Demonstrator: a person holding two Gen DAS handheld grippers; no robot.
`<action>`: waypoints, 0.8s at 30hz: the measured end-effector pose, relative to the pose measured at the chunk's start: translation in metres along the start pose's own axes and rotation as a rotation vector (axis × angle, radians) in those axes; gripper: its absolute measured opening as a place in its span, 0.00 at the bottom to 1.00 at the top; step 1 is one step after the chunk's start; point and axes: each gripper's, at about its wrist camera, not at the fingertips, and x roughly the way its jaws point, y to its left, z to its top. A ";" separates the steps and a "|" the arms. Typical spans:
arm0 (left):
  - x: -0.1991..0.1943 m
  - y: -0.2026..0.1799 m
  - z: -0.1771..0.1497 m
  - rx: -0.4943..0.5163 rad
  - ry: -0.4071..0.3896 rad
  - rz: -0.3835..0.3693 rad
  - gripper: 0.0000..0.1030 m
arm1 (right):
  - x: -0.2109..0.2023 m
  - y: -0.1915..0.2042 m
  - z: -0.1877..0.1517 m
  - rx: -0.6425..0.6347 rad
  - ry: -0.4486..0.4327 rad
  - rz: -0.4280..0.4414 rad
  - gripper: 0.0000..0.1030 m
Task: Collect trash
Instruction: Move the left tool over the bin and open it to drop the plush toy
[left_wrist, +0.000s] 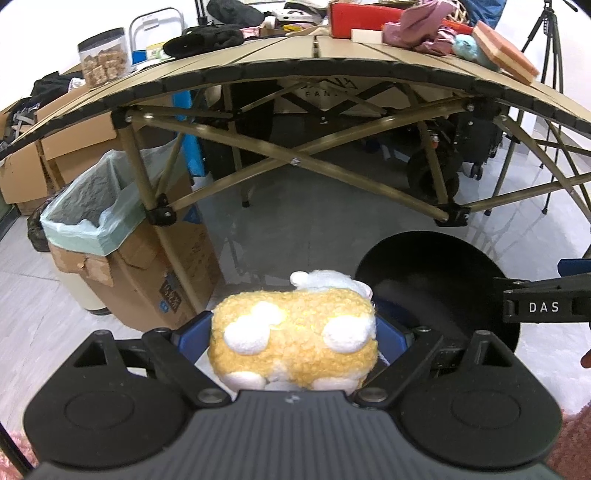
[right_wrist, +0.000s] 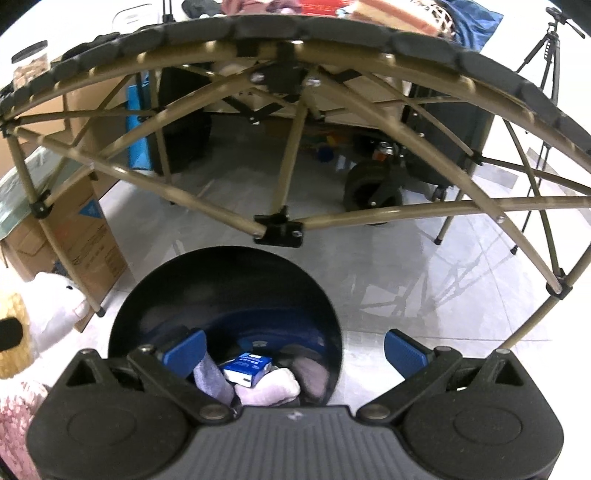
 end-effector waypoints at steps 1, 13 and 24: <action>0.000 -0.003 0.000 0.006 -0.002 -0.004 0.88 | -0.001 -0.002 0.000 0.006 0.000 -0.005 1.00; 0.003 -0.038 0.007 0.065 -0.010 -0.055 0.88 | -0.010 -0.027 0.004 0.078 -0.006 -0.036 1.00; 0.010 -0.075 0.012 0.132 -0.012 -0.092 0.88 | -0.024 -0.059 0.006 0.162 -0.025 -0.047 1.00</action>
